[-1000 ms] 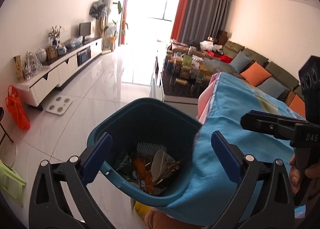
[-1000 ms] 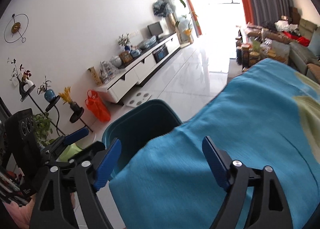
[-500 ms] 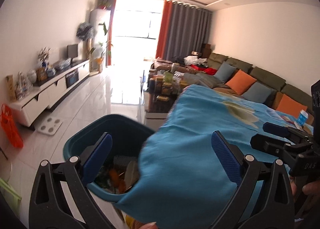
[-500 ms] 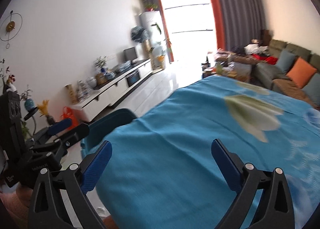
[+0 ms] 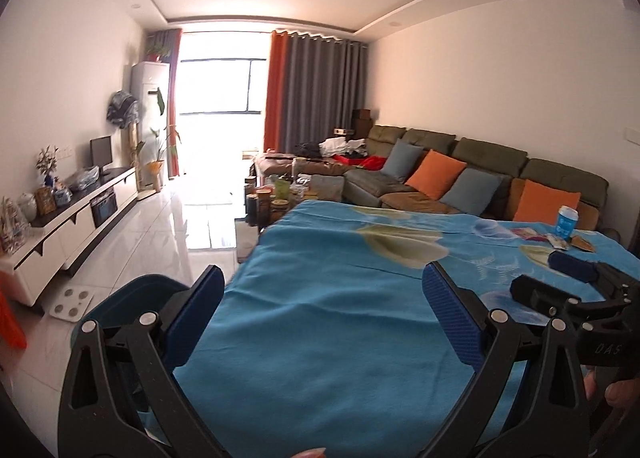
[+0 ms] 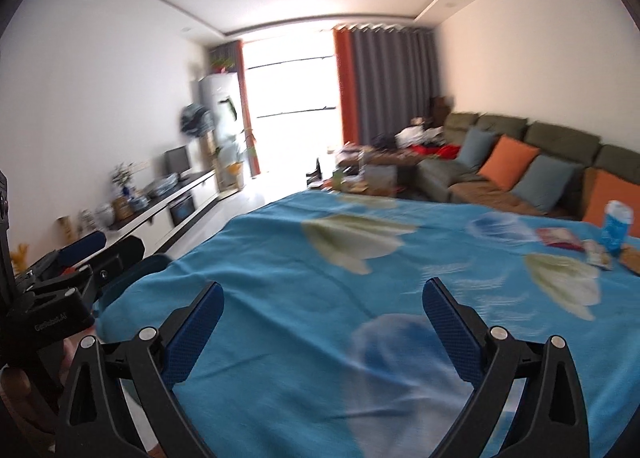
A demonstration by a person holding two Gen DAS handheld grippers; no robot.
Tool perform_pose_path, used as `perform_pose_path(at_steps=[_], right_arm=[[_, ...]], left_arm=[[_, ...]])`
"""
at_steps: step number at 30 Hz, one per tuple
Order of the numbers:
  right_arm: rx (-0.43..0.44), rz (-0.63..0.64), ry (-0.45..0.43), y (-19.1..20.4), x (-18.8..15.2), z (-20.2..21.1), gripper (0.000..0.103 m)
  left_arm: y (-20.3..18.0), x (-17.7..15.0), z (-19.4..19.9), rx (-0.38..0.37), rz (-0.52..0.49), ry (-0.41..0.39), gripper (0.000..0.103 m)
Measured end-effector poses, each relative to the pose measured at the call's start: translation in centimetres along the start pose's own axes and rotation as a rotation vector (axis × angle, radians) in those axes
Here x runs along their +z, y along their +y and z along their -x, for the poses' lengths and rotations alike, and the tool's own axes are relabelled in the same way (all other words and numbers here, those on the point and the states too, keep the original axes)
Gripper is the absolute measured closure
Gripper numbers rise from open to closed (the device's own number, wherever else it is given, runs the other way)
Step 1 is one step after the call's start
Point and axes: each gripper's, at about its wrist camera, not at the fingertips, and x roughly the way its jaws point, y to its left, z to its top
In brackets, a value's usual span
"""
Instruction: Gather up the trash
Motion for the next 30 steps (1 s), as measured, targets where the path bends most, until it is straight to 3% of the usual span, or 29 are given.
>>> perform_pose_path(at_steps=[14,30], right_arm=[[-0.121,-0.041,-0.115,-2.7,-0.6,3.5,0.007],[-0.171,-0.042,-0.157,-3.3,-1.0,5.5,0.007]], left_arm=[[-4.9,0.3,-0.3,-0.002,-0.062,-0.075,0.006],[-5.2,0.5,1.5,0.008,-0.072,-0.116,0.006]])
